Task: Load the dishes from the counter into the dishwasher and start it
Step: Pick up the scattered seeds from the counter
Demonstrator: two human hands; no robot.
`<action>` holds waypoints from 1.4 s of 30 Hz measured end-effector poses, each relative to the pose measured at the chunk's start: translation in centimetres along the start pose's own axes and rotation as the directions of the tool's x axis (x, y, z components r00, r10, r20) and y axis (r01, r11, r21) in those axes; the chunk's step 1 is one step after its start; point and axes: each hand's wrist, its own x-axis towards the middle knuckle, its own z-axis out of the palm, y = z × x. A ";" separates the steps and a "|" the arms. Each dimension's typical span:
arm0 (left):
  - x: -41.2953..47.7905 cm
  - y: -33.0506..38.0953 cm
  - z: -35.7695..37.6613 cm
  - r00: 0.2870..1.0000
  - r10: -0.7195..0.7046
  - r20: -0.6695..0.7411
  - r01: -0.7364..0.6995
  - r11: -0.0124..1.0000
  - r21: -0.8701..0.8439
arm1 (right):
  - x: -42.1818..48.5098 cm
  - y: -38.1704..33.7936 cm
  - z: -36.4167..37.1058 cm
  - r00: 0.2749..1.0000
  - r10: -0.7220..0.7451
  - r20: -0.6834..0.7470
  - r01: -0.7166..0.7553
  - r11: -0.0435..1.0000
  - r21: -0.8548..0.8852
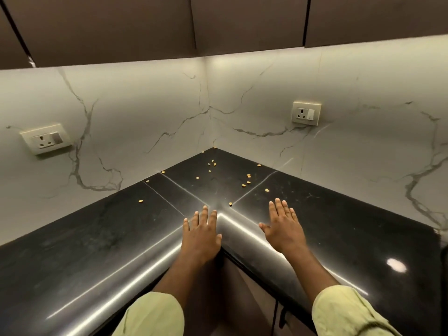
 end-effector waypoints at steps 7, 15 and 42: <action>9.6 -0.1 0.8 0.999 0.032 0.000 -0.032 0.997 -0.073 | 8.1 2.2 0.4 0.998 0.061 -0.026 -0.061 0.998 0.000; 20.8 -1.5 4.0 0.988 0.134 0.082 -0.123 0.985 -0.125 | 17.4 3.8 1.9 0.980 0.199 0.000 -0.199 0.977 -0.078; 34.3 -1.4 13.3 0.936 0.107 0.335 -0.034 0.976 -0.216 | 31.8 7.4 13.5 0.850 0.472 0.234 -0.522 0.817 0.246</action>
